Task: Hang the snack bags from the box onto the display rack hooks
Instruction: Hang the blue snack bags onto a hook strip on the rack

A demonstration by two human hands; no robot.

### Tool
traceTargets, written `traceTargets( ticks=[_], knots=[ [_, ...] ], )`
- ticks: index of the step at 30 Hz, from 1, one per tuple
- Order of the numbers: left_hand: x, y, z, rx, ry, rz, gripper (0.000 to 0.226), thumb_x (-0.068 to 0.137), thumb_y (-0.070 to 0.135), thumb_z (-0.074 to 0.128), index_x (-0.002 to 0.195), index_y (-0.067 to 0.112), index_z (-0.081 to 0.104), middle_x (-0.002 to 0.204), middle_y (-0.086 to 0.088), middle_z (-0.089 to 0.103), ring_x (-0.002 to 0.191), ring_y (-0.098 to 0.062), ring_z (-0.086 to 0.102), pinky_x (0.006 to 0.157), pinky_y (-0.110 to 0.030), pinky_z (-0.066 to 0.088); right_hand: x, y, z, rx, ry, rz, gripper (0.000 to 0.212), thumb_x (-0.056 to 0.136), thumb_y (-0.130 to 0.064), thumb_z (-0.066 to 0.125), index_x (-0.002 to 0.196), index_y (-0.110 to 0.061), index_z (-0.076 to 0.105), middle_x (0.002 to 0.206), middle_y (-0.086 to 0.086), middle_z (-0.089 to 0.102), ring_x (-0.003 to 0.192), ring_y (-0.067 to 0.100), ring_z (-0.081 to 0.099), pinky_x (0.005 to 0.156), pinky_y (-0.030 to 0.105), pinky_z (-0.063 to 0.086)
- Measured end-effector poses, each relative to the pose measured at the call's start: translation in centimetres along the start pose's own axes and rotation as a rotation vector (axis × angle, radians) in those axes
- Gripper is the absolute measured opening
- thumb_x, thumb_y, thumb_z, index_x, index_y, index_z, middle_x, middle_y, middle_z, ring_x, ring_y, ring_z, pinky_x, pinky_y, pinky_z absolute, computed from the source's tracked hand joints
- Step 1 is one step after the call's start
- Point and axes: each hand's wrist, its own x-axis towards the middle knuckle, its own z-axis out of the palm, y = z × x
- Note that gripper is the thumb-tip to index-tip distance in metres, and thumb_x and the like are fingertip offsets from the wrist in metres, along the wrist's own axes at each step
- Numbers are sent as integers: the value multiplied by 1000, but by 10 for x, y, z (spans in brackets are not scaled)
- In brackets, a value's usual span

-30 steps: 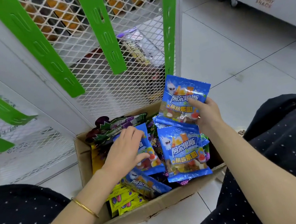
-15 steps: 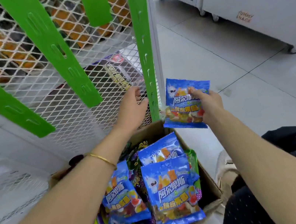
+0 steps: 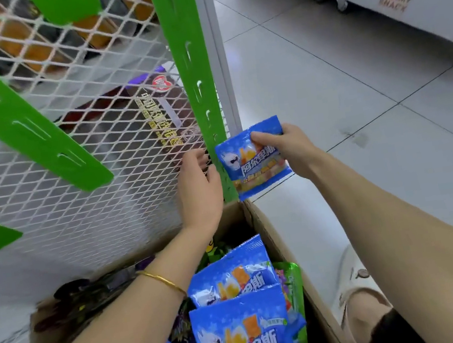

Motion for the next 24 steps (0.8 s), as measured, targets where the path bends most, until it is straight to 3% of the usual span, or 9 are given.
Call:
traceTargets(
  ticks=[6, 9, 13, 16, 21, 24],
  knots=[
    [0, 3, -3, -36, 28, 5, 23, 98, 18, 43, 120, 15, 47, 110, 8, 54, 98, -6, 52, 80, -23, 43, 11, 12, 17, 79, -77, -74, 2, 84, -13, 66, 86, -12, 67, 72, 0, 72, 69, 19, 68, 65, 34, 57],
    [-1, -1, -7, -7, 15, 19, 25, 96, 20, 47, 121, 16, 47, 112, 5, 56, 101, -10, 54, 83, -29, 47, 7, 28, 21, 79, -118, -18, 2, 84, -14, 66, 85, -13, 68, 74, 2, 72, 69, 19, 69, 64, 32, 57],
    [-5, -7, -16, 41, -32, 28, 26, 95, 18, 48, 121, 16, 48, 109, 5, 57, 98, -13, 56, 84, -36, 49, 0, 46, 32, 78, -121, 31, 10, 83, -17, 67, 91, -12, 69, 83, 9, 72, 75, 24, 69, 70, 40, 58],
    [-8, -10, -26, 29, -52, -13, 28, 94, 14, 47, 122, 15, 48, 110, 3, 57, 97, -13, 55, 87, -38, 49, -6, 46, 41, 54, -121, 31, 8, 84, -18, 67, 89, -13, 69, 84, 9, 71, 76, 23, 68, 61, 32, 57],
    [-10, -12, -36, 54, -153, -27, 32, 93, 12, 47, 125, 15, 46, 113, 2, 56, 104, -16, 55, 93, -41, 47, -19, 49, 44, 10, -83, 77, 11, 82, -24, 69, 90, -16, 70, 80, 4, 72, 80, 24, 66, 79, 40, 51],
    [-10, -11, -38, 69, -195, -17, 35, 93, 13, 49, 127, 16, 45, 116, 1, 55, 106, -16, 54, 94, -40, 46, -28, 45, 43, 5, -84, 97, 15, 85, -22, 65, 95, -11, 66, 84, 6, 69, 76, 18, 64, 66, 25, 52]
  ],
)
